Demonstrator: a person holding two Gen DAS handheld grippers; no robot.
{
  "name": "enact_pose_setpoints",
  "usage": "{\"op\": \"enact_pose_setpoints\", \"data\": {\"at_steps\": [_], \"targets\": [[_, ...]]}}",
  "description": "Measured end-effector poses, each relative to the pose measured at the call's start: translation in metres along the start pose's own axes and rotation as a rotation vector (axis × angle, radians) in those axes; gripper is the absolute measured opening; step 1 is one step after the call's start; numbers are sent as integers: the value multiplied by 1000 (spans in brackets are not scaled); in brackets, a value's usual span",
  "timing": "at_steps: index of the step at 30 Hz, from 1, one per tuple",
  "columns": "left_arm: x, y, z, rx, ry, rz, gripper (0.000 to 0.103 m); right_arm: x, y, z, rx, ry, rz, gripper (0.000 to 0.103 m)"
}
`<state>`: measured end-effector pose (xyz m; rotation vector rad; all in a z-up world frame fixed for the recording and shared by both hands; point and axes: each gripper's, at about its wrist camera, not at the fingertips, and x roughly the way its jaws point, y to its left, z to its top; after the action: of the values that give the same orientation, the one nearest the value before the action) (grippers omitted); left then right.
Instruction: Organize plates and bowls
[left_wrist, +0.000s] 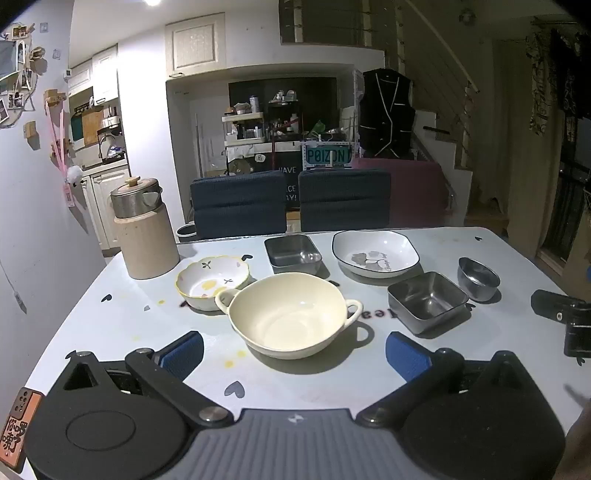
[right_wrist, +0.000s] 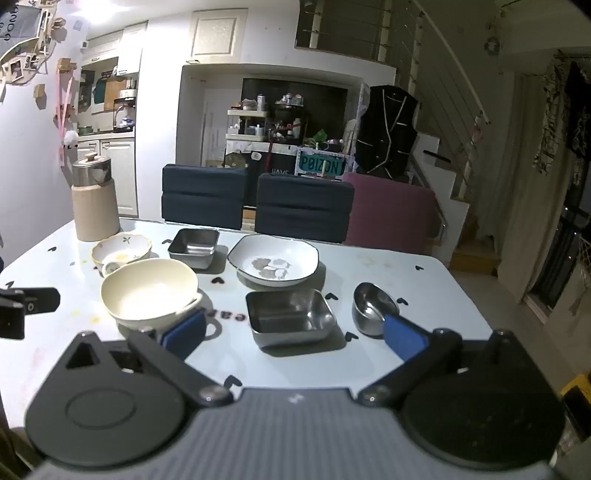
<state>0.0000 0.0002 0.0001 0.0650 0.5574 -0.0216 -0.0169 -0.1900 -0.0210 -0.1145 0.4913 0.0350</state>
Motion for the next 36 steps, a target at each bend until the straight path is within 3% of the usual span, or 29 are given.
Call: {"op": "enact_pose_setpoints", "data": {"at_steps": [36], "targets": [[2, -1, 0, 0, -2, -8, 103, 1, 0, 0, -4, 7, -5, 103]]}}
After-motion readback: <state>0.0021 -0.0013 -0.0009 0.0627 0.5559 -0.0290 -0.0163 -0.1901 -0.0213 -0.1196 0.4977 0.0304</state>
